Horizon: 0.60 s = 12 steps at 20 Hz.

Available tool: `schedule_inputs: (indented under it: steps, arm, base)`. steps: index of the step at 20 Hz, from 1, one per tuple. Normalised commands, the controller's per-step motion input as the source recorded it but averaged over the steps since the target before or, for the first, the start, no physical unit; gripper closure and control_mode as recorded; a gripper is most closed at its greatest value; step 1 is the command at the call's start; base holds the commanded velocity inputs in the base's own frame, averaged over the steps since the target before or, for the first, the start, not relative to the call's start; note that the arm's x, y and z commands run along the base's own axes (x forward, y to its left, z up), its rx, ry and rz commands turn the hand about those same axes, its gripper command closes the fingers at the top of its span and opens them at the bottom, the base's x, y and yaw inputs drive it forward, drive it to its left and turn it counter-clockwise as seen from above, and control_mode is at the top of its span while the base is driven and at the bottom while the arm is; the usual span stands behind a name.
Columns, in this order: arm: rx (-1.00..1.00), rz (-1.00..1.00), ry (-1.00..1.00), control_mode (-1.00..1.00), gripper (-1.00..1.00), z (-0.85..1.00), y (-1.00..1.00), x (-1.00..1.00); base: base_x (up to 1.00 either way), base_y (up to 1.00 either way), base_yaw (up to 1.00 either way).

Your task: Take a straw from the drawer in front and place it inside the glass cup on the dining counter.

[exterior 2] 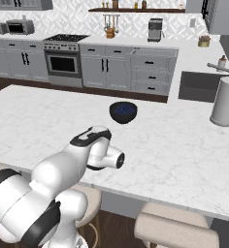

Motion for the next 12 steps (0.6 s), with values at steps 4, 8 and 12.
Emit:
schedule_inputs:
  steps: [4, 8, 12]
  arm:
    - [0.0, 0.0, 0.0, -1.0, -1.0, -0.08, 0.0, 0.01]
    - [0.0, 0.01, -0.04, -1.0, -1.0, 0.01, 0.0, -0.01]
    - [0.01, 0.0, -0.18, -1.0, -1.0, 0.6, -0.01, -0.42]
  base:
    - [0.0, 0.0, 0.0]
    - [0.0, 0.0, 0.0]
    - [0.0, 0.0, 0.0]
